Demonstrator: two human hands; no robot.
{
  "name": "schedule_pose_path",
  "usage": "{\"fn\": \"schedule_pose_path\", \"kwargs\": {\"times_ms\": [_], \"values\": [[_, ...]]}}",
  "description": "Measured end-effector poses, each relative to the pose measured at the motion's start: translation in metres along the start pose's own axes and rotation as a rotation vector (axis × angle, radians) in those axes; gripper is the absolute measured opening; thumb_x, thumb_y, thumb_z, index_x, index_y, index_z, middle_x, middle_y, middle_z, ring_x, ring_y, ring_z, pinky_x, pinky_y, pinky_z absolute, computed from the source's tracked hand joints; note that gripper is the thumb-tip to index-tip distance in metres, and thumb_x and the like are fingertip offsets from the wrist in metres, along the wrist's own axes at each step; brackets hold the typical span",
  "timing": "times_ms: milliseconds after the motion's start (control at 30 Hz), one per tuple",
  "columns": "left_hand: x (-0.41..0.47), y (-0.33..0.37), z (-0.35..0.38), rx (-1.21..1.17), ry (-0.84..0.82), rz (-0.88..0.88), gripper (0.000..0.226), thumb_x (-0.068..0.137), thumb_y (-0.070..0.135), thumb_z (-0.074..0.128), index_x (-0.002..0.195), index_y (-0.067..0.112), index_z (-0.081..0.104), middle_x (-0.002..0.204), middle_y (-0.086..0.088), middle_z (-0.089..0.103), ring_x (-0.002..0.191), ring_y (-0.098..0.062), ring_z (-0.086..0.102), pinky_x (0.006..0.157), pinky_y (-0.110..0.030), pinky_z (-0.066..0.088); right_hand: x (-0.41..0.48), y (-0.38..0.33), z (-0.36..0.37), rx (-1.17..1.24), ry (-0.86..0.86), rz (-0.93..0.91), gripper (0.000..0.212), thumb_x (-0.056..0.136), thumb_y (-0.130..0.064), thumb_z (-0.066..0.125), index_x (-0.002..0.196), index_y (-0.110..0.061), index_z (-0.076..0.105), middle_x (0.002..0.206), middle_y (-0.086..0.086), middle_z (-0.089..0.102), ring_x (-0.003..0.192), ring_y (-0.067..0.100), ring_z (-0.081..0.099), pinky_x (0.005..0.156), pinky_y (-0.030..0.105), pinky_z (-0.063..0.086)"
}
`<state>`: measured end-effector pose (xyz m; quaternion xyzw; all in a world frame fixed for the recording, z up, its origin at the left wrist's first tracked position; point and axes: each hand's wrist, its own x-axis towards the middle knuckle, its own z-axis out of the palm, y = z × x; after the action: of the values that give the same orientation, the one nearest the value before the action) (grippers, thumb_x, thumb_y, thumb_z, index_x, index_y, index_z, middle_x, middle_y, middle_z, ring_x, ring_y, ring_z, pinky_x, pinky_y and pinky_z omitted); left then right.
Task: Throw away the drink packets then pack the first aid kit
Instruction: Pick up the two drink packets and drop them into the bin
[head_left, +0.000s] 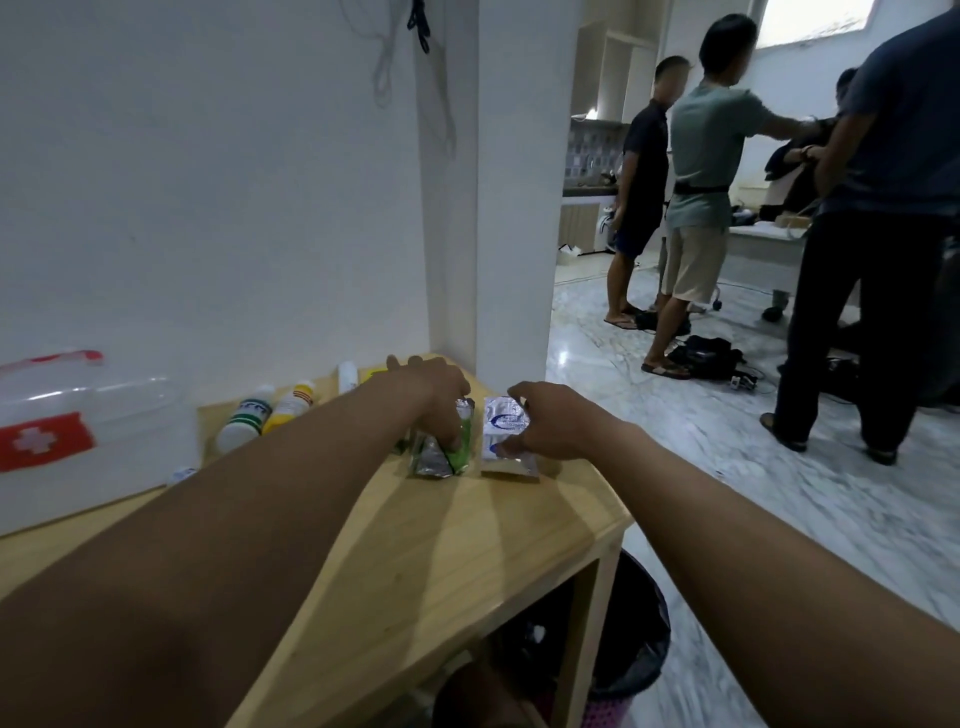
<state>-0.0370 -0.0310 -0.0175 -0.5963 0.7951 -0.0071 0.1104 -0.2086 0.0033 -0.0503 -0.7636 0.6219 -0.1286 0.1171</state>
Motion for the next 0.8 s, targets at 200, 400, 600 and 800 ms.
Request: {"fn": "schedule_pose_path", "kwargs": {"times_ms": [200,400,600,800], "values": [[0.000,0.001,-0.001,-0.109,0.061,0.070,0.085,0.060,0.035,0.089,0.136,0.028,0.052,0.138,-0.002,0.049,0.120,-0.025,0.051,0.091,-0.038,0.048,-0.003,0.003,-0.006,0.084,0.061,-0.015,0.071,0.076,-0.017,0.082,0.139,-0.012,0.049,0.136,0.010,0.058,0.120,0.027,0.056,0.086,0.027,0.043],[-0.001,0.003,-0.002,-0.050,0.075,0.079,0.075,0.065,0.040,0.086,0.131,0.037,0.051,0.135,0.006,0.052,0.127,-0.024,0.043,0.100,-0.044,0.028,-0.004,0.012,-0.010,0.200,0.108,-0.010,0.072,0.076,-0.010,0.077,0.141,-0.019,0.046,0.133,0.008,0.060,0.111,0.024,0.059,0.075,0.025,0.042],[0.005,-0.002,0.000,-0.220,0.103,0.155,0.056,0.075,0.012,0.078,0.123,0.035,0.061,0.128,-0.001,0.059,0.107,-0.021,0.055,0.088,-0.034,0.048,-0.004,0.021,-0.007,0.272,0.133,-0.006,0.073,0.077,-0.010,0.077,0.141,-0.027,0.046,0.128,0.006,0.061,0.093,0.018,0.057,0.061,0.021,0.044],[0.003,-0.005,-0.009,-0.391,0.202,0.216,0.043,0.081,0.001,0.068,0.118,0.021,0.060,0.115,-0.007,0.063,0.101,-0.023,0.057,0.082,-0.033,0.048,-0.003,0.029,-0.006,0.319,0.172,-0.016,0.073,0.075,-0.005,0.078,0.137,-0.033,0.051,0.118,0.003,0.065,0.090,0.018,0.059,0.064,0.021,0.047]]}}
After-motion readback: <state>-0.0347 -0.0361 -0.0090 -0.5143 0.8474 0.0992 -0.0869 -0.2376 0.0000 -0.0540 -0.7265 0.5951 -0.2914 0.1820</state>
